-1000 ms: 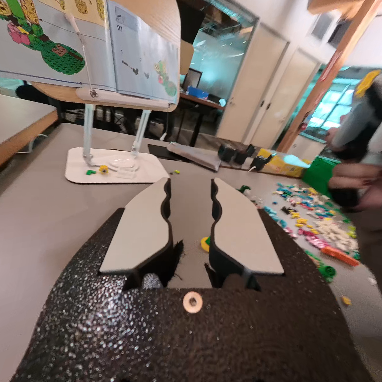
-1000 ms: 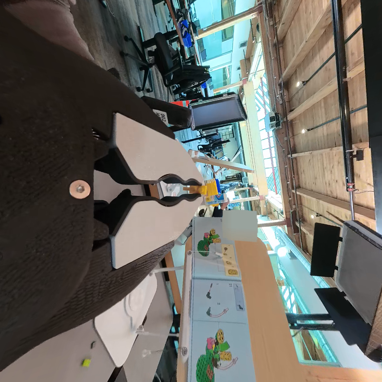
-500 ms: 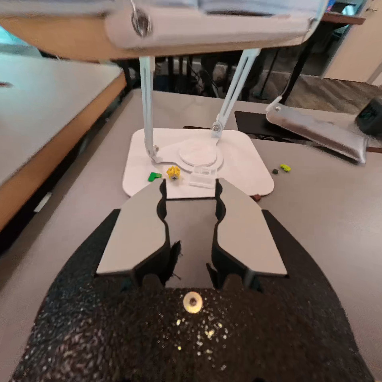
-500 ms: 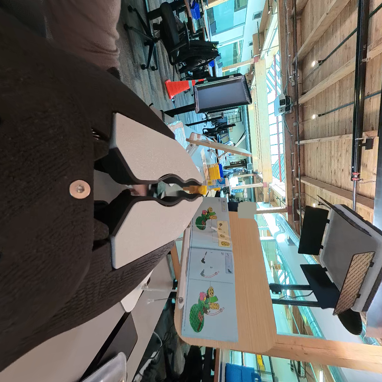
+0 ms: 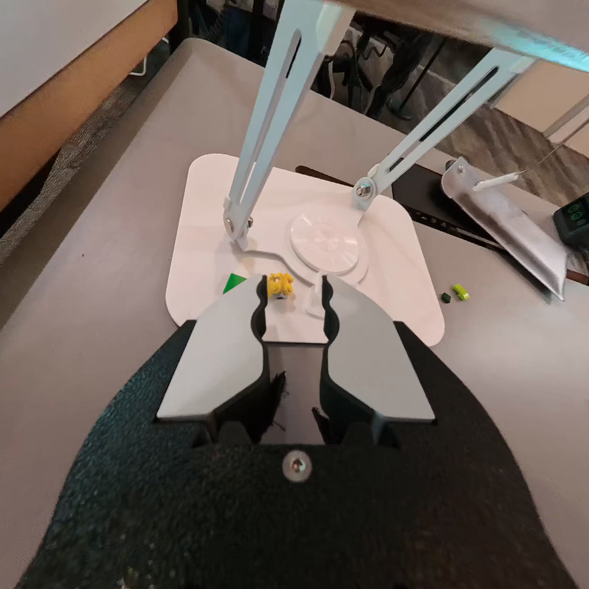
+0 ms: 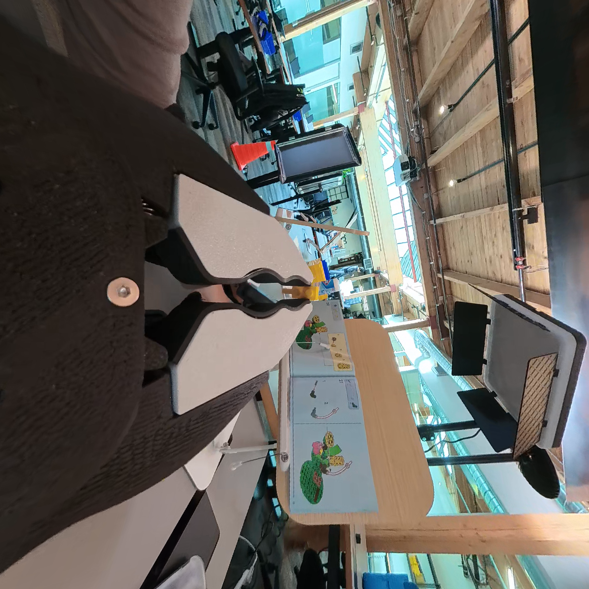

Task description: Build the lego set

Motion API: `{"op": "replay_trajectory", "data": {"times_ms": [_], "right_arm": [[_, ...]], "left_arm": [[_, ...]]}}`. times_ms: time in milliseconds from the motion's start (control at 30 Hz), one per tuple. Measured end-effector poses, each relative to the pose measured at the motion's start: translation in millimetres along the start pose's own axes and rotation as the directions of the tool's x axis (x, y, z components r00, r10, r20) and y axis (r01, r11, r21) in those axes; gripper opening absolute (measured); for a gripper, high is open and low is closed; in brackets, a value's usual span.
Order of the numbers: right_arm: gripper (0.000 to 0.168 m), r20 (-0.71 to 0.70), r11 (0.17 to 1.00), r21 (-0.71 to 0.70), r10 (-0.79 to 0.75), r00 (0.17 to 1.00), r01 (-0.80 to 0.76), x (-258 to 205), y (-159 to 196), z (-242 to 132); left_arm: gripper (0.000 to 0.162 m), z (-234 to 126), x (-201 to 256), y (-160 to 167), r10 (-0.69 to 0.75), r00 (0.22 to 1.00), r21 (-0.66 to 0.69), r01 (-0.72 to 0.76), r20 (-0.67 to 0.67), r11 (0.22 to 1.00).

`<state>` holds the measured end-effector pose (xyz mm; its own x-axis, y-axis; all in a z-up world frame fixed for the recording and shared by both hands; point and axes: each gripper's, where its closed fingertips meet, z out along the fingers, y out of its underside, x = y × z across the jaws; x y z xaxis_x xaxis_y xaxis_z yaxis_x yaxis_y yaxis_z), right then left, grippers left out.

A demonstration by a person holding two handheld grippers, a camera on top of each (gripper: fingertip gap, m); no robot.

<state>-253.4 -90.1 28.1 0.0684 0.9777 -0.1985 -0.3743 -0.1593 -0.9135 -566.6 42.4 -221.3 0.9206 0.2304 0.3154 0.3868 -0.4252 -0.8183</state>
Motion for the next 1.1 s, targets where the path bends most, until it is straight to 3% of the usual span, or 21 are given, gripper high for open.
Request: {"op": "replay_trajectory", "data": {"times_ms": [333,500,700,900,1100], "right_arm": [[0.005,0.026,1.000,0.001,-0.002,1.000,0.002,-6,-2,0],[0.005,0.046,1.000,-0.019,-0.017,0.999,0.018,-11,2,3],[0.005,0.065,1.000,-0.007,-0.012,0.998,0.013,-13,-2,0],[0.005,0.080,1.000,-0.002,0.000,0.997,0.001,-15,-5,-4],[0.005,0.115,1.000,-0.010,0.009,0.993,-0.008,-24,-6,-3]], "left_arm": [[0.029,15,-6,16,-0.060,0.998,-0.065,0.060,0.000,0.996],[0.013,18,-7,14,-0.064,0.998,-0.068,0.065,0.003,0.996],[0.007,13,-6,13,-0.064,0.998,-0.060,0.063,-0.021,0.996],[0.006,-45,34,27,0.124,0.984,-0.019,-0.127,-0.131,0.992],[0.006,-153,94,92,0.314,0.919,-0.044,-0.333,-0.237,0.942]]}}
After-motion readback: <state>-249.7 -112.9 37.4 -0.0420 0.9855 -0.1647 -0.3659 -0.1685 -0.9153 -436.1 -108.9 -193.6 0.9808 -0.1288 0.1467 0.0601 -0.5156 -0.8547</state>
